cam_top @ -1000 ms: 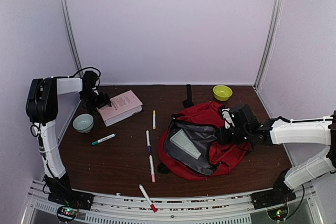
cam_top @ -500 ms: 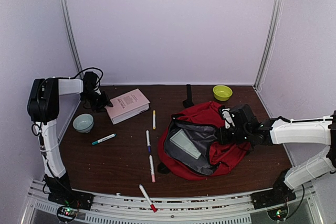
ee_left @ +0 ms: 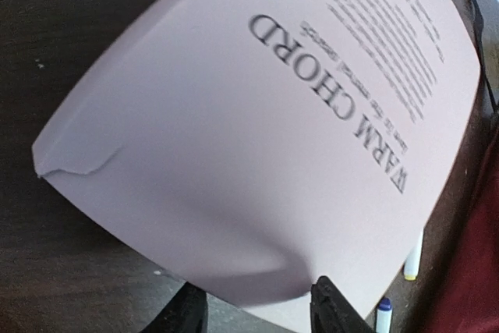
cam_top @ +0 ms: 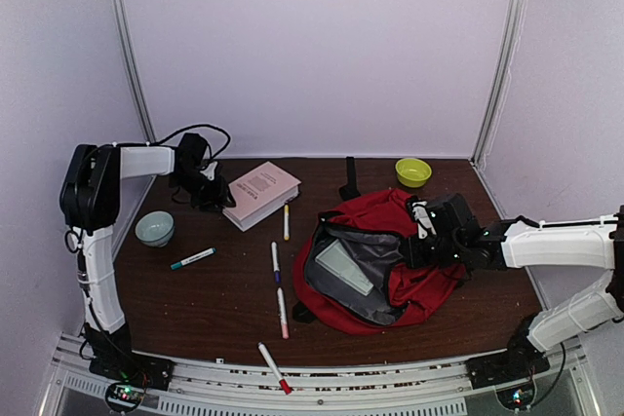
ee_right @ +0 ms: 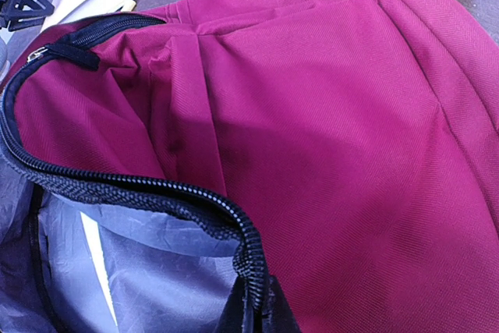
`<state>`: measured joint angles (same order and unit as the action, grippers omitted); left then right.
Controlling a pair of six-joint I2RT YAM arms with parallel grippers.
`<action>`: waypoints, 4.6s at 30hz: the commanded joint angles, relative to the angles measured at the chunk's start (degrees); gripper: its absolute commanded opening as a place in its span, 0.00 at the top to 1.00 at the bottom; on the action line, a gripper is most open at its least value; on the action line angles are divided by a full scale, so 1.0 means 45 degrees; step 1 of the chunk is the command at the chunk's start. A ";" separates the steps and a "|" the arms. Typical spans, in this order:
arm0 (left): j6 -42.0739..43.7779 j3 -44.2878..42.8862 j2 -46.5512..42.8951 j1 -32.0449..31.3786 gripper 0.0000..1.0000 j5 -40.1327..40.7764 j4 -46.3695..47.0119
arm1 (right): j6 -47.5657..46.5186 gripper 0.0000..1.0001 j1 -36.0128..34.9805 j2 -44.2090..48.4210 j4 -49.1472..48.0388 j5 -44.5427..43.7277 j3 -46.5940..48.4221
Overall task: Pack the student bag
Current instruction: Move the book to the center of the board.
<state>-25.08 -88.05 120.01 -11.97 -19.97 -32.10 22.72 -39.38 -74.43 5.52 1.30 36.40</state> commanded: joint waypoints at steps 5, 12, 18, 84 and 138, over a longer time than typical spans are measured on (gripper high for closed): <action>0.1744 -0.1126 -0.1521 -0.0149 0.33 0.3077 -0.1640 | 0.0007 1.00 0.0068 -0.0012 -0.0079 0.0053 0.0230; 0.2423 -0.2774 -0.0734 0.0017 0.12 0.4088 -0.2157 | 0.0022 1.00 0.0078 -0.0017 -0.0089 0.0033 0.0194; 0.2402 -0.5829 0.1679 0.0589 0.12 0.2551 -0.3894 | 0.0027 1.00 0.0078 -0.0021 -0.0087 0.0034 0.0211; -0.6314 0.2507 0.0150 0.1845 0.37 -0.2224 0.7628 | 0.0010 1.00 0.0097 -0.0134 -0.0043 0.0083 0.0273; -0.6283 0.8651 -0.4468 0.1019 1.00 -0.2759 0.9436 | 0.0003 1.00 0.0095 -0.0097 -0.0048 0.0084 0.0263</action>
<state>-57.01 -56.93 108.51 -6.24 -32.82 9.61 22.74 -39.33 -74.59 5.52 1.43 36.42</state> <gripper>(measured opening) 0.003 0.029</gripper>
